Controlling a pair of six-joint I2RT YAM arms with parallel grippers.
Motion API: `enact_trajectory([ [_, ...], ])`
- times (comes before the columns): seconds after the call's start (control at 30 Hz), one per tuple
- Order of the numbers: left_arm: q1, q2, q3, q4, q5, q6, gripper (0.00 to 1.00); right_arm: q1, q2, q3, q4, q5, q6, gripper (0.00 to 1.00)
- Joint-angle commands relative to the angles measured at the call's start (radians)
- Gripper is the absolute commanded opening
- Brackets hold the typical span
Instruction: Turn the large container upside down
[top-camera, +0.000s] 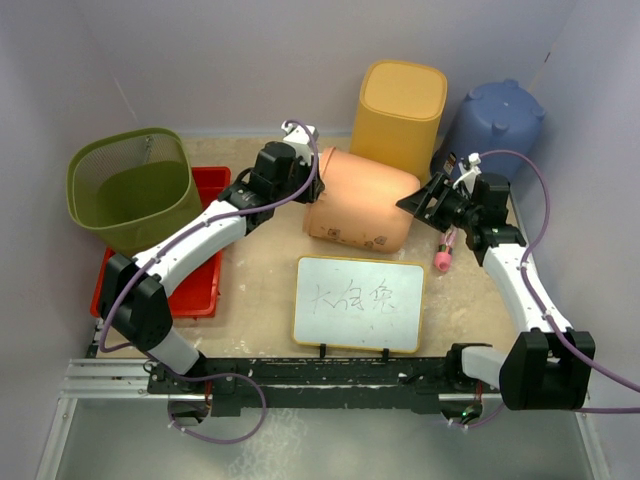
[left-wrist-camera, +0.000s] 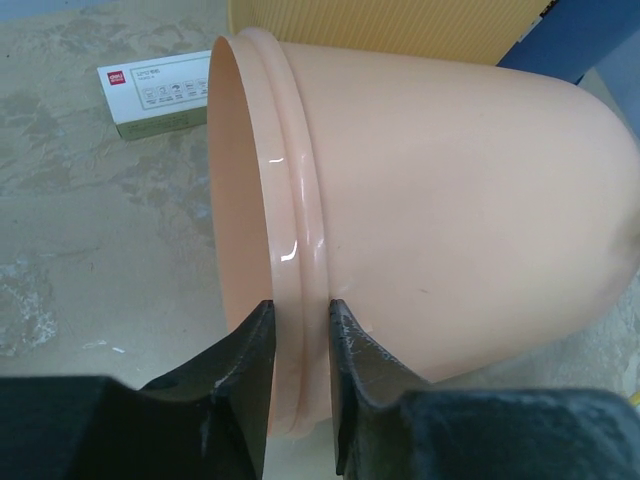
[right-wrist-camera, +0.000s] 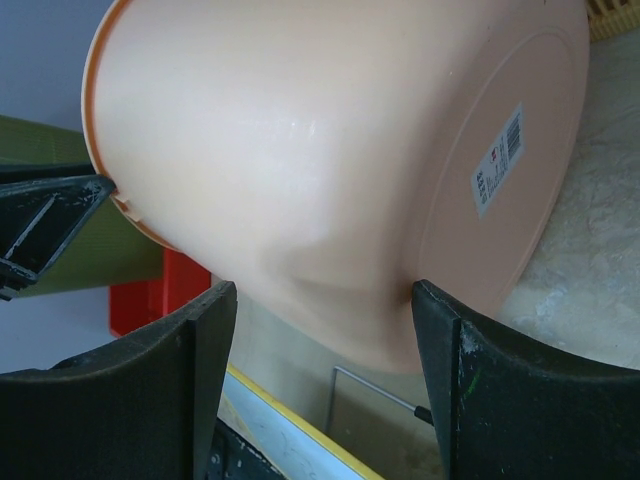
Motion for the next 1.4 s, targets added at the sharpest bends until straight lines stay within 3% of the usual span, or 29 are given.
enact_trajectory([
  [0.0,-0.005,0.005,0.029,0.030,0.004,0.007,0.19,0.001,-0.005,-0.004,0.043,-0.041,0.001,0.73],
  [0.2,-0.005,0.016,0.029,0.027,-0.001,0.009,0.10,0.001,0.005,-0.006,0.047,-0.048,0.000,0.73],
  [0.77,-0.005,0.052,0.023,0.000,0.008,0.015,0.08,0.003,-0.060,0.061,0.083,-0.125,0.011,0.70],
  [1.17,-0.005,0.064,0.010,0.016,0.036,-0.006,0.09,0.001,-0.102,0.082,0.237,-0.261,0.113,0.68],
  [1.3,-0.004,0.058,0.003,0.016,0.028,-0.005,0.09,0.002,-0.115,0.116,0.116,-0.203,0.043,0.69],
  [1.37,-0.005,0.052,0.001,0.017,0.024,-0.005,0.09,0.001,-0.115,0.129,0.028,-0.056,0.009,0.71],
])
